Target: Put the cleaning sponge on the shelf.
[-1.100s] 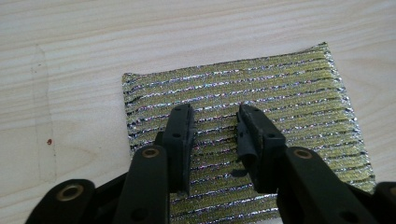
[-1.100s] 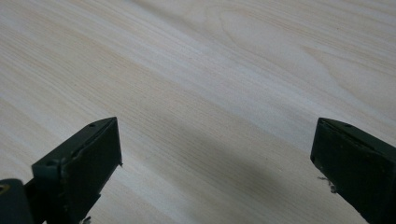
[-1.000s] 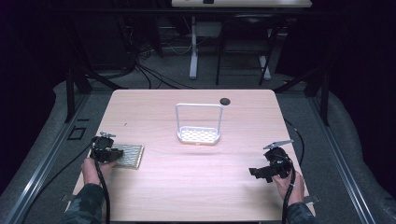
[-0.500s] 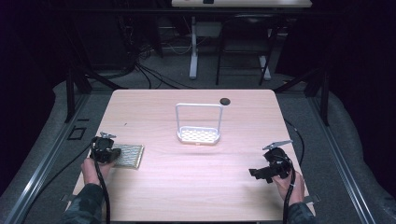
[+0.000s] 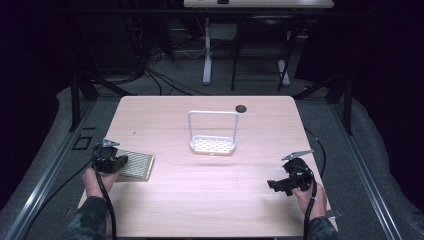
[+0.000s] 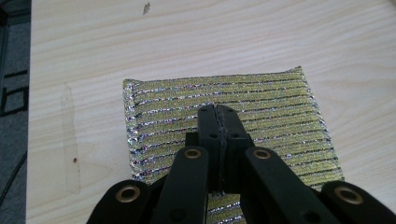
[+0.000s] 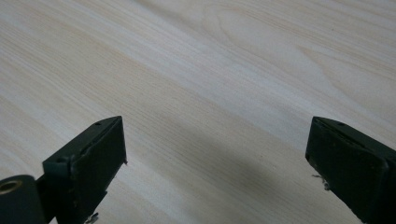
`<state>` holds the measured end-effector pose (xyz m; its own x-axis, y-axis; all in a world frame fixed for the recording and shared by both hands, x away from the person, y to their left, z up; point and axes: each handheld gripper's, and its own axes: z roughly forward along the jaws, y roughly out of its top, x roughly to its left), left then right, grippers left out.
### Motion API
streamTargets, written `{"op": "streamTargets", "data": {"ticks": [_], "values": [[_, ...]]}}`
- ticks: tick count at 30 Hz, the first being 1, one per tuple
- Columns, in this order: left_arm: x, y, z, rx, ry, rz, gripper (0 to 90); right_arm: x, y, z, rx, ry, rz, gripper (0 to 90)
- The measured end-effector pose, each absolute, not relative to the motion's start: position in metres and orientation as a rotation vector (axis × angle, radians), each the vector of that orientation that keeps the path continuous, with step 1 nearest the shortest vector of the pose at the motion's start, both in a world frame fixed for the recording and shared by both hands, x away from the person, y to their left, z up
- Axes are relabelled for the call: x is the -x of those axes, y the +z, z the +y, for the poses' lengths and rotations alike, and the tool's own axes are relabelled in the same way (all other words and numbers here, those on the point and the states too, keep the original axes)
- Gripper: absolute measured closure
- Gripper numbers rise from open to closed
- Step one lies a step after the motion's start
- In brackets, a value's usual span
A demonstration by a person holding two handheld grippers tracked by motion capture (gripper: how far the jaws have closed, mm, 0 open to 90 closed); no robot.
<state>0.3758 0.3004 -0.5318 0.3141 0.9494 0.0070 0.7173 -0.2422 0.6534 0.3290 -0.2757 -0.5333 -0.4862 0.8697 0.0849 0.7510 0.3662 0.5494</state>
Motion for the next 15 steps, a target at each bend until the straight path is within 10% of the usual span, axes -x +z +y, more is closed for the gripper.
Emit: {"op": "streamTargets", "data": {"ticks": [15], "values": [[-0.367, -0.518, 0.290, -2.021, 0.517, 1.370, 90.0, -0.330, -0.534, -0.277, -1.459, 0.774, 2.408, 4.3]]}}
